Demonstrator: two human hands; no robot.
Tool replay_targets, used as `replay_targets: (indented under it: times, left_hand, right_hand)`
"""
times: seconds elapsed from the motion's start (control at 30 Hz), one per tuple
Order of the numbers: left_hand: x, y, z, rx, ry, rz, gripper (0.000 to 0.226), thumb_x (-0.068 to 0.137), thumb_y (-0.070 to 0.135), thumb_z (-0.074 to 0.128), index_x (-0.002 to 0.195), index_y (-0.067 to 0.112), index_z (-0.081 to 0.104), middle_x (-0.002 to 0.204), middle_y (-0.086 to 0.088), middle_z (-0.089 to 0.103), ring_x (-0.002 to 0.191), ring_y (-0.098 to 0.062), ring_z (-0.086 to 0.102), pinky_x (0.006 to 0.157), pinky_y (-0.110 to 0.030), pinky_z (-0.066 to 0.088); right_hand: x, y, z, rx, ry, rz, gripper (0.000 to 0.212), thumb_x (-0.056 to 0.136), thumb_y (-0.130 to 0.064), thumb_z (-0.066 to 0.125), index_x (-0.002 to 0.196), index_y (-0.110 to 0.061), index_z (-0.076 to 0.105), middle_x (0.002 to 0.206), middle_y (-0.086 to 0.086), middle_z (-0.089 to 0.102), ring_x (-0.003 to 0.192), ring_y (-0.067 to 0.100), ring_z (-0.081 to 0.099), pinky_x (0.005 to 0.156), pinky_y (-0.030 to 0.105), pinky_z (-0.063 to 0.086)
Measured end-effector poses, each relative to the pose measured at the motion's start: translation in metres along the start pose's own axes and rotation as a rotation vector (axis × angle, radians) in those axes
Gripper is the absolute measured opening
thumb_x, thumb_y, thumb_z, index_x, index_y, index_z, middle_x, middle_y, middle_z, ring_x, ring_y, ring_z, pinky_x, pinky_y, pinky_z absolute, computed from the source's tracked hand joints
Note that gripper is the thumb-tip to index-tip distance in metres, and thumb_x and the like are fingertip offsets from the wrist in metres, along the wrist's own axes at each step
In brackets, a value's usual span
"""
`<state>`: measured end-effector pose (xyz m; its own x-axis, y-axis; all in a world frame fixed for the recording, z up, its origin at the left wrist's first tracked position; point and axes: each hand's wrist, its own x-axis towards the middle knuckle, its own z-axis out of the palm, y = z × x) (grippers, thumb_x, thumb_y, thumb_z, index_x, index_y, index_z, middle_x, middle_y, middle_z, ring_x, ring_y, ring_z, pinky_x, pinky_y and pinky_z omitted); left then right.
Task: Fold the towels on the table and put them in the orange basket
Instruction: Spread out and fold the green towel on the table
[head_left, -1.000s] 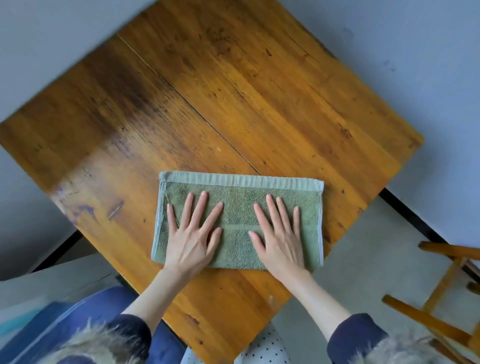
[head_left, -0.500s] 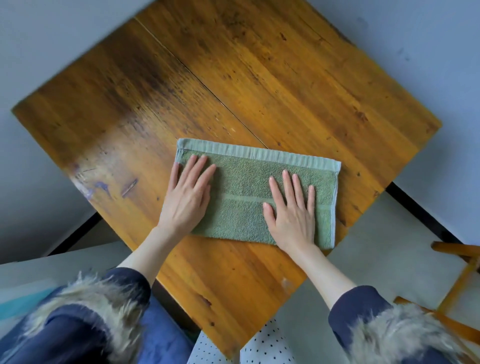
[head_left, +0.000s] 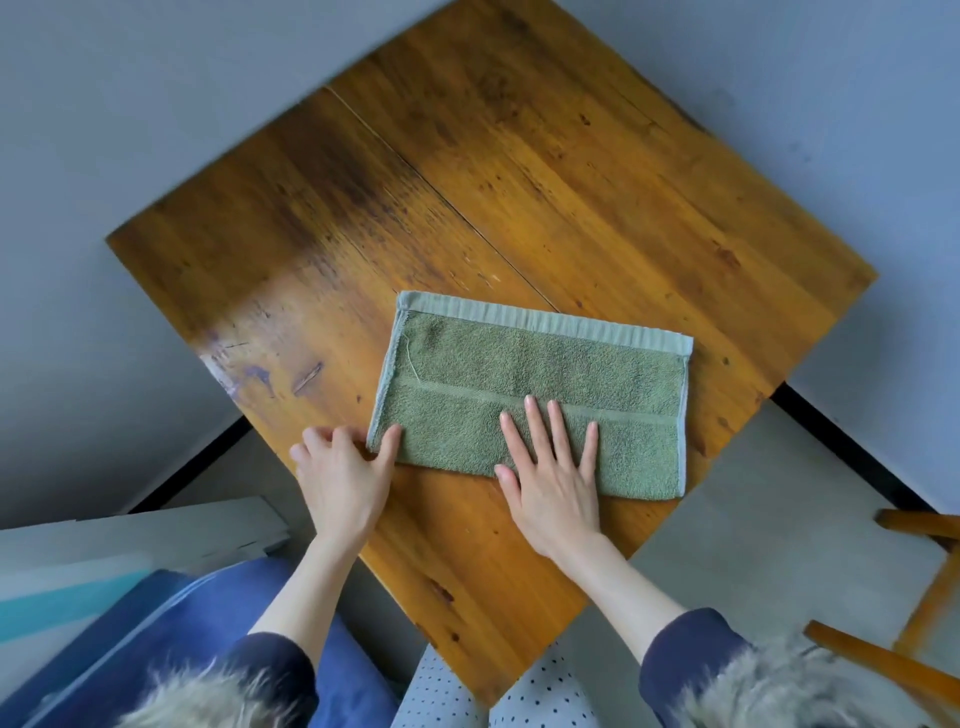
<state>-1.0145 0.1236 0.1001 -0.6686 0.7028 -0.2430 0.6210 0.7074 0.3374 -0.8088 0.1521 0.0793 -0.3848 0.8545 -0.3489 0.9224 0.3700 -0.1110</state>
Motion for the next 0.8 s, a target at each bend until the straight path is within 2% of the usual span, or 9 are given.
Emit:
replay_targets:
  times: [0.1,0.17,0.23,0.3,0.4,0.5,0.57,0.63,0.8]
  left_hand:
    - [0.006,0.005,-0.005,0.022,-0.103,-0.087,0.050,0.081,0.055,0.059,0.098,0.008,0.063,0.112,-0.017,0.048,0.109,-0.035,0.037,0.094,-0.041,0.031]
    - [0.010,0.008,-0.007,0.014,-0.160,-0.089,0.042,0.083,0.050,0.059,0.093,0.009,0.059,0.108,-0.017,0.052,0.107,-0.036,0.040,0.091,-0.040,0.031]
    - [0.013,0.011,-0.008,-0.125,-0.207,-0.073,0.031,0.085,0.040,0.062,0.085,0.011,0.052,0.093,-0.012,0.057,0.098,-0.036,0.047,0.080,-0.037,0.032]
    - [0.015,0.013,-0.011,-0.331,-0.233,-0.133,0.027,0.083,0.031,0.067,0.086,0.011,0.049,0.085,-0.005,0.056,0.092,-0.033,0.053,0.069,-0.034,0.035]
    - [0.020,0.013,-0.016,-0.550,-0.331,-0.289,0.032,0.081,0.024,0.071,0.105,0.007,0.056,0.098,-0.008,0.060,0.092,-0.025,0.057,0.072,-0.032,0.044]
    - [0.023,0.016,-0.023,-0.730,-0.490,-0.400,0.026,0.083,0.012,0.067,0.107,0.007,0.058,0.085,-0.002,0.060,0.075,-0.012,0.056,0.064,-0.022,0.045]
    - [0.023,0.019,-0.028,-0.771,-0.527,-0.410,0.020,0.085,0.009,0.064,0.105,0.009,0.058,0.080,0.000,0.060,0.072,-0.010,0.054,0.060,-0.021,0.044]
    - [0.024,0.024,-0.034,-0.813,-0.521,-0.362,0.015,0.086,0.006,0.060,0.100,0.012,0.059,0.081,0.000,0.061,0.072,-0.010,0.056,0.058,-0.020,0.047]
    - [0.013,0.046,-0.051,-0.923,-0.522,-0.288,0.012,0.086,0.002,0.053,0.091,0.007,0.062,0.080,-0.003,0.065,0.072,-0.012,0.060,0.054,-0.018,0.050]
  right_hand:
    - [0.001,-0.001,-0.002,-0.008,-0.031,-0.009,0.057,0.095,-0.051,0.006,0.139,-0.033,-0.026,0.151,0.000,-0.027,0.136,0.024,-0.031,0.109,0.058,-0.018]
    - [0.000,-0.001,-0.004,-0.005,-0.046,-0.012,0.057,0.096,-0.051,0.007,0.138,-0.033,-0.027,0.150,-0.001,-0.030,0.136,0.024,-0.033,0.108,0.057,-0.019]
    - [0.000,-0.001,-0.006,-0.002,-0.054,-0.014,0.057,0.096,-0.051,0.007,0.137,-0.033,-0.027,0.150,-0.001,-0.031,0.135,0.024,-0.034,0.108,0.057,-0.020]
    - [0.001,-0.002,-0.008,-0.002,-0.056,-0.009,0.057,0.096,-0.050,0.008,0.137,-0.033,-0.028,0.149,-0.001,-0.032,0.135,0.024,-0.034,0.108,0.057,-0.020]
    - [0.001,-0.003,-0.010,0.005,-0.068,-0.003,0.057,0.097,-0.049,0.009,0.137,-0.033,-0.029,0.147,-0.001,-0.035,0.135,0.025,-0.034,0.109,0.057,-0.018]
    - [0.001,-0.004,-0.012,0.021,-0.096,-0.011,0.057,0.097,-0.049,0.010,0.136,-0.033,-0.028,0.146,-0.001,-0.036,0.134,0.024,-0.035,0.109,0.057,-0.018]
    - [0.001,-0.002,-0.013,0.039,-0.115,-0.024,0.057,0.097,-0.049,0.010,0.136,-0.034,-0.028,0.146,-0.002,-0.036,0.134,0.024,-0.035,0.108,0.056,-0.020]
    - [0.004,0.000,-0.016,0.069,-0.125,-0.045,0.058,0.097,-0.050,0.012,0.140,-0.033,-0.023,0.147,-0.003,-0.034,0.135,0.022,-0.033,0.108,0.055,-0.021]
    - [-0.002,0.016,-0.026,0.302,-0.033,-0.083,0.053,0.099,-0.043,0.024,0.148,-0.031,0.009,0.155,-0.007,-0.012,0.142,0.013,-0.016,0.114,0.042,-0.013]
